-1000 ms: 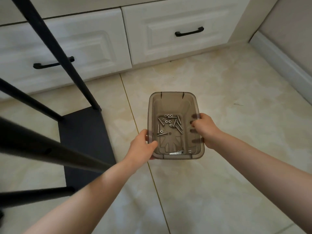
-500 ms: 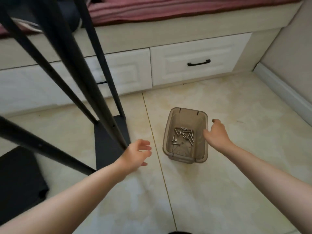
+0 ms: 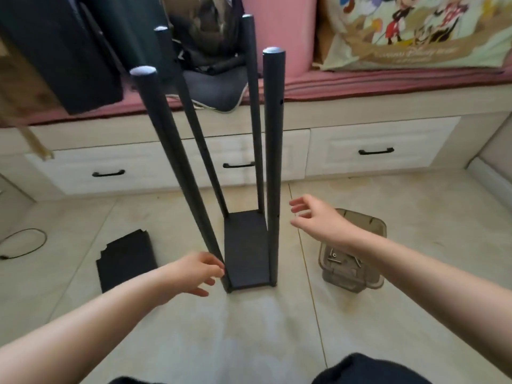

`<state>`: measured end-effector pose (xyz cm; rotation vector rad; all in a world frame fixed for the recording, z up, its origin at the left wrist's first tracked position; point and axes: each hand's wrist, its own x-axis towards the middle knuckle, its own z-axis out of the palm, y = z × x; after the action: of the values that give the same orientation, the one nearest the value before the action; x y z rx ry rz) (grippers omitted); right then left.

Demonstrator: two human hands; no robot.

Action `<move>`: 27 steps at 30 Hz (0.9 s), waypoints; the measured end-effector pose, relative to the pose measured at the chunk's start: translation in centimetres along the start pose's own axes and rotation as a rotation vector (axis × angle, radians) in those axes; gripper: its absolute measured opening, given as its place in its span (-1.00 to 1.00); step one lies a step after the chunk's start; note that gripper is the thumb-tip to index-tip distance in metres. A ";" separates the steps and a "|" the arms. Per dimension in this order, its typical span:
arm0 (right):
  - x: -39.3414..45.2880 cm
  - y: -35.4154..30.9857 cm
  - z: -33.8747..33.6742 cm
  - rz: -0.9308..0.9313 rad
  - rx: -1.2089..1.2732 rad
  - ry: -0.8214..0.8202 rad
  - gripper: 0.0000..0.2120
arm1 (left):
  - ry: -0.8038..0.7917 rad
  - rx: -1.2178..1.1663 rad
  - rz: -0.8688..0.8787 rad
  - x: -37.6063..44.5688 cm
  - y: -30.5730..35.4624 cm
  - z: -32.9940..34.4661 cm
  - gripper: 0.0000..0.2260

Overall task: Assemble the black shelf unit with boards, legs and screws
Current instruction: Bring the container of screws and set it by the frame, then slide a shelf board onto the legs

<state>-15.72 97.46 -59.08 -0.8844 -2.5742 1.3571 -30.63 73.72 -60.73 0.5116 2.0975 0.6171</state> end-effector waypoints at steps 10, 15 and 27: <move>0.3 -7.9 0.5 0.058 0.055 -0.030 -0.78 | 0.287 -0.164 0.173 -3.7 3.2 -6.1 -0.51; -1.4 -8.8 1.5 0.128 0.161 0.031 -0.84 | 0.327 -0.198 0.254 -4.5 4.6 -4.9 -0.57; -4.8 -8.6 3.1 -0.097 0.029 0.096 -0.60 | 0.500 -0.038 0.318 -5.4 1.3 -5.0 -0.87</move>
<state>-16.71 88.90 -53.36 -0.7884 -2.4843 1.2904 -31.71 70.52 -54.02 0.7362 2.4838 1.0532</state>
